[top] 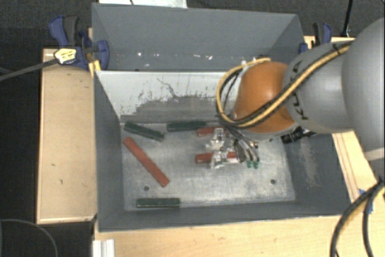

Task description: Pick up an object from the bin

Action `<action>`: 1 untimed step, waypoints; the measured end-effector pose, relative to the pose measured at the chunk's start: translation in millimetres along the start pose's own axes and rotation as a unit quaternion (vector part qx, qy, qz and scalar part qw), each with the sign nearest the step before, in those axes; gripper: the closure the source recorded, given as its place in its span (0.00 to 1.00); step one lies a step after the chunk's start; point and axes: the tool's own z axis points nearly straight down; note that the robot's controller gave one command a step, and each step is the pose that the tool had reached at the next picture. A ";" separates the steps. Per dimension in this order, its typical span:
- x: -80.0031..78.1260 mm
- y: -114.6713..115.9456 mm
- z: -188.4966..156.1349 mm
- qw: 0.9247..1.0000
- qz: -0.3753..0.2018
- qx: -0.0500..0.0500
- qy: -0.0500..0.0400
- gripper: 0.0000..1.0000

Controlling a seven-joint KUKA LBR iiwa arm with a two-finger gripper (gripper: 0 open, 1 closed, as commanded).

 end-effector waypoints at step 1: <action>-1.3 10.3 -112.4 1.000 0.014 0.001 0.007 1.00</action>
Offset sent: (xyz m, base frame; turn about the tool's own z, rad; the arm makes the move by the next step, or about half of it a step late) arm 0.0000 0.0000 0.0000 0.0000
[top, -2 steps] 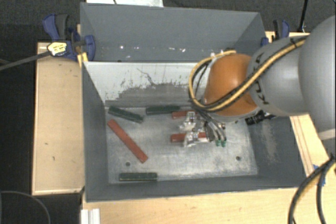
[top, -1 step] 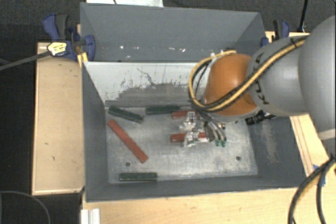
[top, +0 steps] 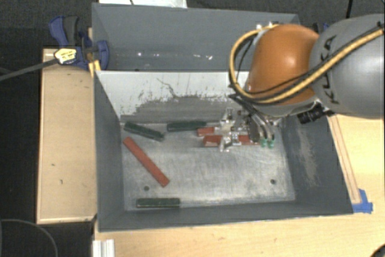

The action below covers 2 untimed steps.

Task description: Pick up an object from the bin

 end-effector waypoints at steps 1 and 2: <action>0.0 -0.1 0.0 1.000 0.000 0.000 0.000 1.00; -2.0 -1.0 -31.4 0.999 -0.033 0.001 0.003 1.00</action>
Offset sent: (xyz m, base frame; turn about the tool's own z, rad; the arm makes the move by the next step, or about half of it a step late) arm 0.0155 -0.0054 0.1702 -0.3365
